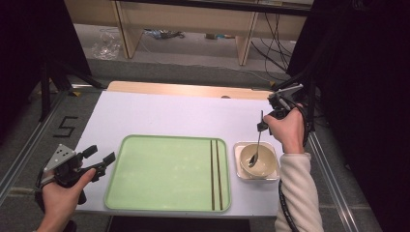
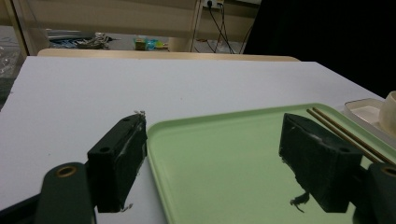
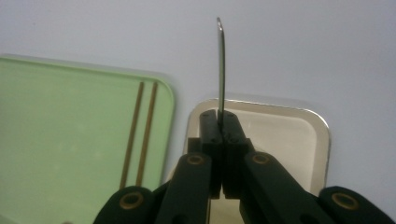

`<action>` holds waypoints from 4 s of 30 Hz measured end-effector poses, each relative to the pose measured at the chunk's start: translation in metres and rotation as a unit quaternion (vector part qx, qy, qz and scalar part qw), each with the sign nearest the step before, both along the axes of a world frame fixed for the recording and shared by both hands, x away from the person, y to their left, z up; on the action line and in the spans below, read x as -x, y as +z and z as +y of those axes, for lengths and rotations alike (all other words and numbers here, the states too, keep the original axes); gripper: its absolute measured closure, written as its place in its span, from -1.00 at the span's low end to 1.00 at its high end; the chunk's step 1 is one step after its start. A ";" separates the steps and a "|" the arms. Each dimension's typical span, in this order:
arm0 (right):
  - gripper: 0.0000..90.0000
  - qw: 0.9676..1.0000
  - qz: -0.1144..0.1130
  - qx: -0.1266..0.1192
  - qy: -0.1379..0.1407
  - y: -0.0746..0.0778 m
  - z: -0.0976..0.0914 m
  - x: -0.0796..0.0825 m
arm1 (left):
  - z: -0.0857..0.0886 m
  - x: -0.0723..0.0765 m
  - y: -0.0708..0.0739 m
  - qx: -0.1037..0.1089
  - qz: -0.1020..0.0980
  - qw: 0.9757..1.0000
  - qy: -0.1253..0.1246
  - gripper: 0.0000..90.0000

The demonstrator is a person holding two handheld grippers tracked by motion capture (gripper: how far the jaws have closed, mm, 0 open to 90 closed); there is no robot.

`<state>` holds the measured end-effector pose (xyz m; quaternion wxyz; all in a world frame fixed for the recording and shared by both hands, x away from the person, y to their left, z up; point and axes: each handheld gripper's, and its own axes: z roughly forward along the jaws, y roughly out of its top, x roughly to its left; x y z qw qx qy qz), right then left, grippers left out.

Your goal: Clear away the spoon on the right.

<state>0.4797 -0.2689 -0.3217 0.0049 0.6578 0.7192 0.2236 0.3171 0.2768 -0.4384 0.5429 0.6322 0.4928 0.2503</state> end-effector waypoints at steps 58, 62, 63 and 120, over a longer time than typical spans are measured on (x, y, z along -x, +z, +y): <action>1.00 0.996 0.018 -0.068 0.051 0.012 0.039 0.011 | 0.000 0.000 0.000 0.002 0.002 1.000 0.001 -0.49; 1.00 0.996 0.022 -0.061 0.062 0.009 0.045 0.010 | 0.000 0.000 0.000 0.003 0.001 1.000 0.001 -0.49; 1.00 0.996 0.036 -0.065 0.052 0.010 0.049 0.011 | 0.000 0.000 0.000 0.004 0.002 1.000 0.000 -0.49; 1.00 0.986 0.069 -0.053 0.141 -0.044 0.135 0.004 | 0.000 -0.001 0.000 0.003 0.002 1.000 -0.004 -0.49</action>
